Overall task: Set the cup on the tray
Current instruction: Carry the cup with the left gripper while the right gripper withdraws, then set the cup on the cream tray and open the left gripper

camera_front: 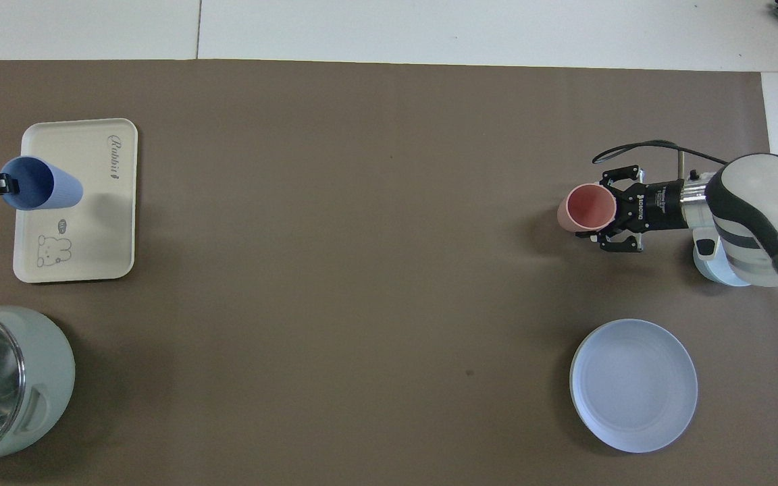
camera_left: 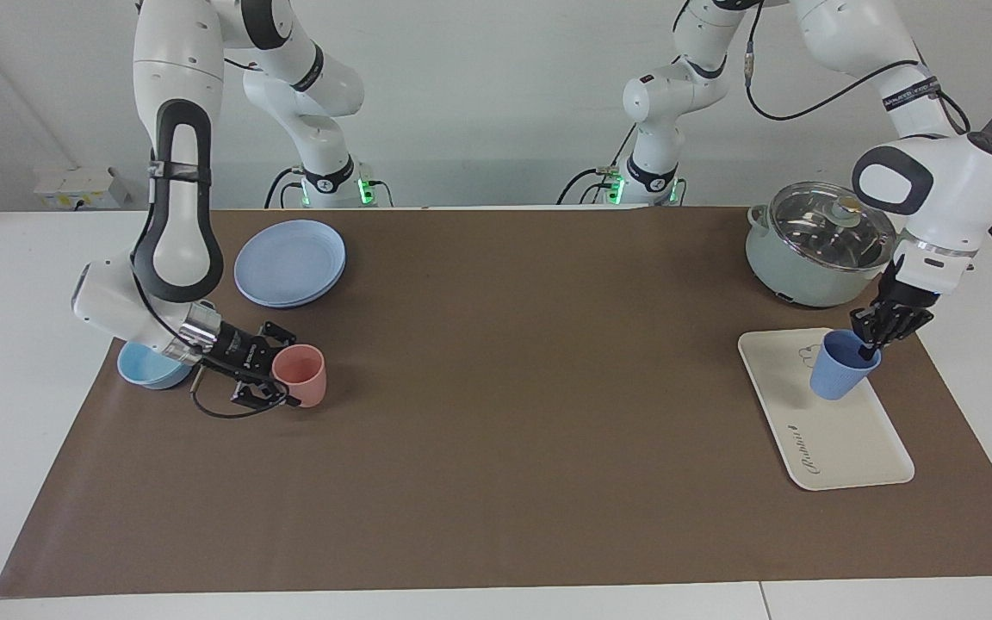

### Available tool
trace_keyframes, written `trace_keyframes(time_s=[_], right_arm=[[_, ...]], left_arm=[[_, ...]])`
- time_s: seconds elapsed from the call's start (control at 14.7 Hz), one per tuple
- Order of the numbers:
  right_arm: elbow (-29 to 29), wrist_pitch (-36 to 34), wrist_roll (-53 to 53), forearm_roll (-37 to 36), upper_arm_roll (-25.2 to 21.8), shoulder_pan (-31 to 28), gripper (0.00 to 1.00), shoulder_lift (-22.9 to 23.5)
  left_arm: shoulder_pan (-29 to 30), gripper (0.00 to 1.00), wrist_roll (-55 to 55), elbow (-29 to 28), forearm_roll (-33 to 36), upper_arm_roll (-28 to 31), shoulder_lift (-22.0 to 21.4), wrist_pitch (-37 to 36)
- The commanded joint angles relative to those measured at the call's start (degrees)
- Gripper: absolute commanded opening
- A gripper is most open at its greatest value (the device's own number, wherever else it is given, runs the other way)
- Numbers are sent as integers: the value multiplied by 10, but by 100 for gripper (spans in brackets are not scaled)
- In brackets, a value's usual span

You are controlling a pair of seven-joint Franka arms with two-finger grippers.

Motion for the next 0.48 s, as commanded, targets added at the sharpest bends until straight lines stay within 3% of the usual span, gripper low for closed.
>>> trace_keyframes(time_s=[0.0, 0.14, 0.2, 0.27, 0.34, 0.41], right_arm=[[6, -4, -30, 16, 8, -18, 0, 12], [10, -4, -31, 16, 8, -22, 0, 18], [10, -4, -35, 11, 8, -20, 47, 18], [11, -4, -62, 7, 7, -15, 99, 18], [10, -4, -78, 6, 7, -18, 100, 18], [9, -6, -78, 5, 6, -18, 100, 18]], left_arm=[[2, 0, 7, -61, 1, -10, -25, 36], [-2, 0, 7, -65, 0, -10, -20, 45], [-3, 0, 7, -65, -1, -10, -19, 48], [-4, 35, 7, -64, 0, -10, -19, 48], [-6, 99, 6, -60, -3, -10, -17, 46], [-7, 100, 5, -50, -5, -10, -15, 41]])
